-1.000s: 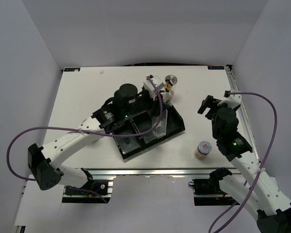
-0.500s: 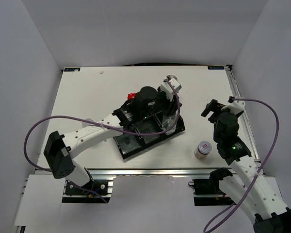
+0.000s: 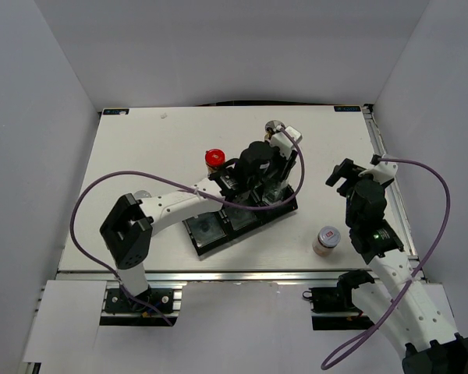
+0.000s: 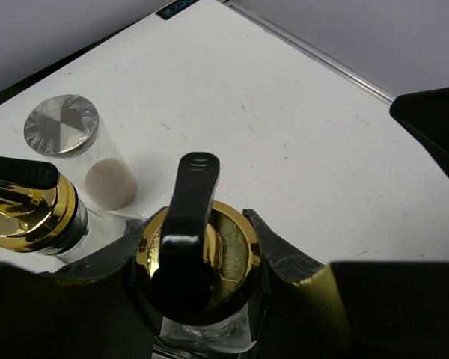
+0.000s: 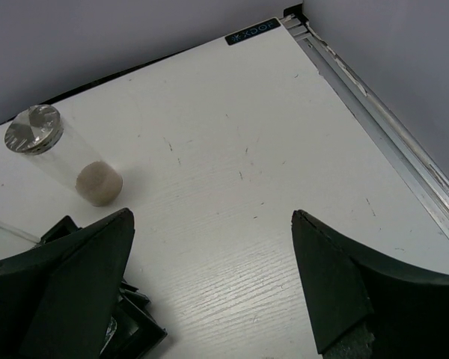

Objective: Organize the condiment bottles

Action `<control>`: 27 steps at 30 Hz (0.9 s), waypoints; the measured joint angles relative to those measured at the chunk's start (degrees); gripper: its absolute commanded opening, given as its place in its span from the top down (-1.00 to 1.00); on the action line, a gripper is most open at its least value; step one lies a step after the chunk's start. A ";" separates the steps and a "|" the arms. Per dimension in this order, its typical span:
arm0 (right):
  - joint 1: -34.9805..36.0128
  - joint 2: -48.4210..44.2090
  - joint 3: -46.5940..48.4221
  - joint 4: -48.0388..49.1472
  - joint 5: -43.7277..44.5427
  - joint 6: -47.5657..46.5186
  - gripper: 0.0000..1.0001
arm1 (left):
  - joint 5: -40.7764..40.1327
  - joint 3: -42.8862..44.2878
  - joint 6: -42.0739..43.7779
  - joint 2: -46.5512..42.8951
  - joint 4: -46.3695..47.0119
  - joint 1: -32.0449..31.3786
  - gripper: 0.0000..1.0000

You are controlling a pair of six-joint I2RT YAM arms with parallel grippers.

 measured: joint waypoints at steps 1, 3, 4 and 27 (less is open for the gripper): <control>-0.07 0.17 -0.13 0.04 -0.17 0.00 -0.79 | -0.42 0.00 0.15 0.39 0.11 0.00 1.00; -0.35 0.50 -0.17 0.24 -0.96 0.02 -0.79 | -1.14 0.00 0.28 0.98 0.31 0.02 1.00; -0.46 0.63 -0.17 0.42 -1.27 0.02 -0.79 | -1.51 0.00 0.28 1.22 0.46 0.02 0.93; -1.18 2.08 -0.15 0.81 -5.46 -0.55 -0.79 | -2.49 0.11 -2.58 -0.63 1.25 0.00 -0.96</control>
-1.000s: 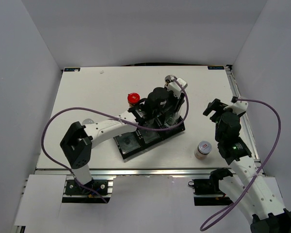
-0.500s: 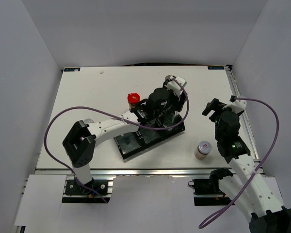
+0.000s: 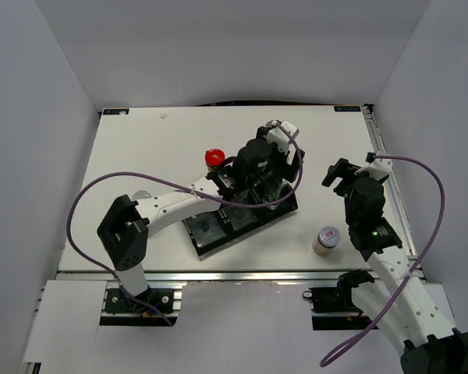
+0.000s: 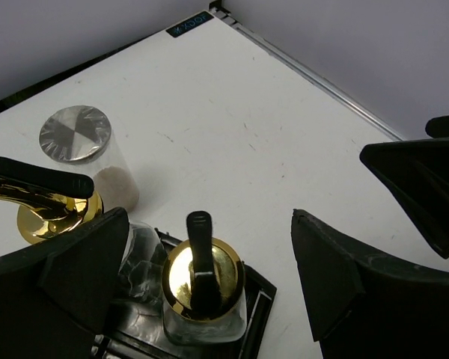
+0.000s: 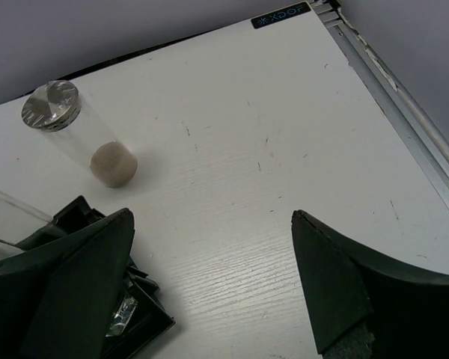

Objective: Organize the condiment bottles

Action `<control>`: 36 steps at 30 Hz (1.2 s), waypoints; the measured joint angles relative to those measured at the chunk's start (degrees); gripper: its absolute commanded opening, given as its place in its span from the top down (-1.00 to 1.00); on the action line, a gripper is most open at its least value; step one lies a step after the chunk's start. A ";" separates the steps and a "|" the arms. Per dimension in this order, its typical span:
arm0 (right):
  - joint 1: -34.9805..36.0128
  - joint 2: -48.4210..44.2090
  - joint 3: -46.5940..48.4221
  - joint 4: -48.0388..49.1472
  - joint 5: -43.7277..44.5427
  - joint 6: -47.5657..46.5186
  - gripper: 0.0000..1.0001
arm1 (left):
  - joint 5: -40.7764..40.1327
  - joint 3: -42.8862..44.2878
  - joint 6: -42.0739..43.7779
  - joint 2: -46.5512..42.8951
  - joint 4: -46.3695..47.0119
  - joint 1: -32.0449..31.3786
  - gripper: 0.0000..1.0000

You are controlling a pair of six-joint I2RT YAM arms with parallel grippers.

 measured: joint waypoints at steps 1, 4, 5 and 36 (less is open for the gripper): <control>0.00 0.00 0.00 -0.02 -0.48 -0.13 -0.79 | 0.26 0.68 -0.02 -0.15 -1.07 0.00 -0.96; 0.00 -0.02 0.00 -0.09 -1.70 -0.42 -0.79 | 1.38 1.62 -0.17 -1.84 -3.76 0.00 -0.96; 0.00 -0.02 0.00 -0.11 -2.03 -0.61 -0.79 | 1.53 1.62 -0.22 -2.75 -4.50 0.00 -0.96; -5.16 51.23 43.71 -1.99 -26.84 -5.31 -0.79 | -23.26 -30.93 -11.89 -30.69 -2.45 23.69 -0.96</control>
